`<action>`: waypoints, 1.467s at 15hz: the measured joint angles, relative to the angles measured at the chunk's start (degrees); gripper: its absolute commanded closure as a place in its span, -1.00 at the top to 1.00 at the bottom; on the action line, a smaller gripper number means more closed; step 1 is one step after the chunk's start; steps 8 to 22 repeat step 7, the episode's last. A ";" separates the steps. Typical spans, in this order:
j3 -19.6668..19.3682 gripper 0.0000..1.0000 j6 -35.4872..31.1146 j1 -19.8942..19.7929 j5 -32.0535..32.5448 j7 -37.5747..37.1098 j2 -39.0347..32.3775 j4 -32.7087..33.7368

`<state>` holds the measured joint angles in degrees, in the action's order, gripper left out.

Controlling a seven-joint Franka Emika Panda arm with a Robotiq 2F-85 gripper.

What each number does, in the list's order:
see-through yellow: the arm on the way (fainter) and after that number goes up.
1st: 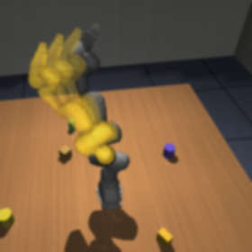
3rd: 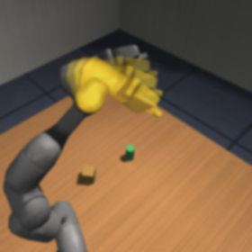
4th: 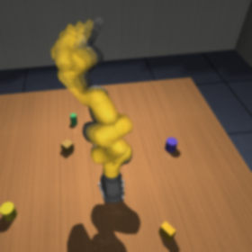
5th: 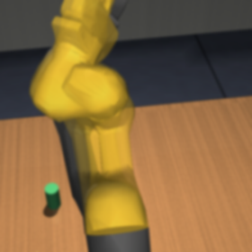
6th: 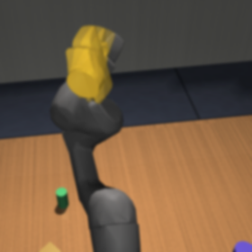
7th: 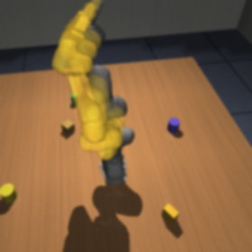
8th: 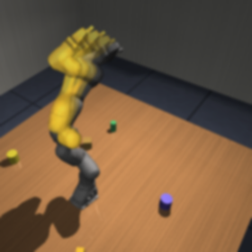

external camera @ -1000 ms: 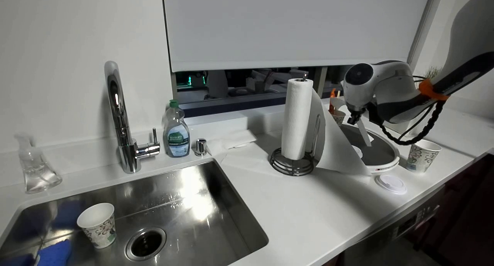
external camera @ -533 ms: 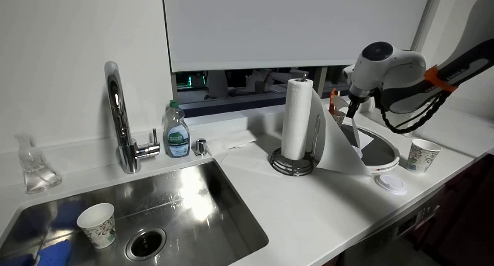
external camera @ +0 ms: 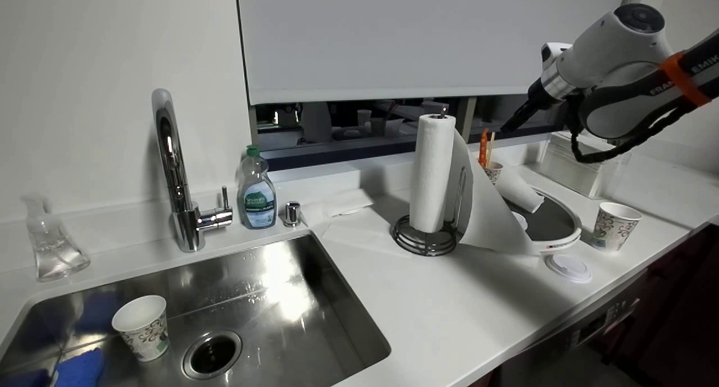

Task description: Move the paper towel next to the roll and place it next to the cup with chopsticks in it

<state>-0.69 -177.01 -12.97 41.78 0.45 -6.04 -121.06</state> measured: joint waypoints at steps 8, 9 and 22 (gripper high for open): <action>1.60 1.00 -0.50 -0.43 -4.06 0.89 0.70 -1.80; 1.60 1.00 -0.50 -0.43 -4.06 0.89 0.70 -1.80; 1.60 1.00 -0.50 -0.43 -4.06 0.89 0.70 -1.80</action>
